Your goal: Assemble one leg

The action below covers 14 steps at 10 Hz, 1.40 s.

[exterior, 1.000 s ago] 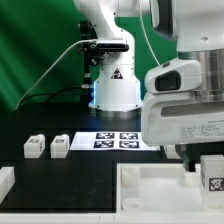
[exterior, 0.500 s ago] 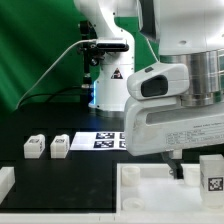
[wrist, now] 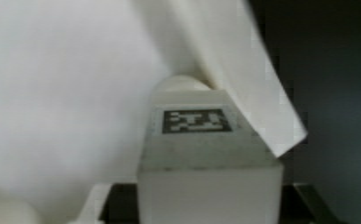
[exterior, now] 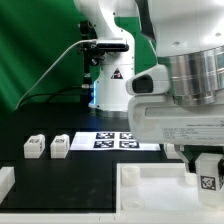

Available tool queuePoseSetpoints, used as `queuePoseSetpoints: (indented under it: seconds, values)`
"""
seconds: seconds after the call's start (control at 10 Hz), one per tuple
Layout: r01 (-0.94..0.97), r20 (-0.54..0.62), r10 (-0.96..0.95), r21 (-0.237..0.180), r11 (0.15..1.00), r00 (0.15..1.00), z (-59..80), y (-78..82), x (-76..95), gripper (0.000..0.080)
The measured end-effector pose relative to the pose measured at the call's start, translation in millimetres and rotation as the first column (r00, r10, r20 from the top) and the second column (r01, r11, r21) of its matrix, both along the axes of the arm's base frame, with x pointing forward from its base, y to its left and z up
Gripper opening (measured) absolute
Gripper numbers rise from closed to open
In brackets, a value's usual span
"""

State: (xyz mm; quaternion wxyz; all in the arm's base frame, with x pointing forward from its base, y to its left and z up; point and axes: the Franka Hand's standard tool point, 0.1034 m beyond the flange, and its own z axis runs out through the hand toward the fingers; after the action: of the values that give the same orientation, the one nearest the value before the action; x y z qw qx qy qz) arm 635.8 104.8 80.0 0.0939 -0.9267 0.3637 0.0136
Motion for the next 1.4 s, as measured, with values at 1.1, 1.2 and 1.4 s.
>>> queuePoseSetpoints:
  seconds: [1.1, 1.2, 1.4]
  values:
    - [0.703, -0.134, -0.693, 0.043, 0.71, 0.708, -3.3, 19.4, -7.9, 0.057]
    - [0.546, -0.111, -0.539, 0.036, 0.837, 0.835, -5.8, 16.5, -11.4, 0.057]
    - [0.279, -0.06, -0.277, 0.028, 0.96, 0.959, -7.3, 19.1, -13.1, 0.0645]
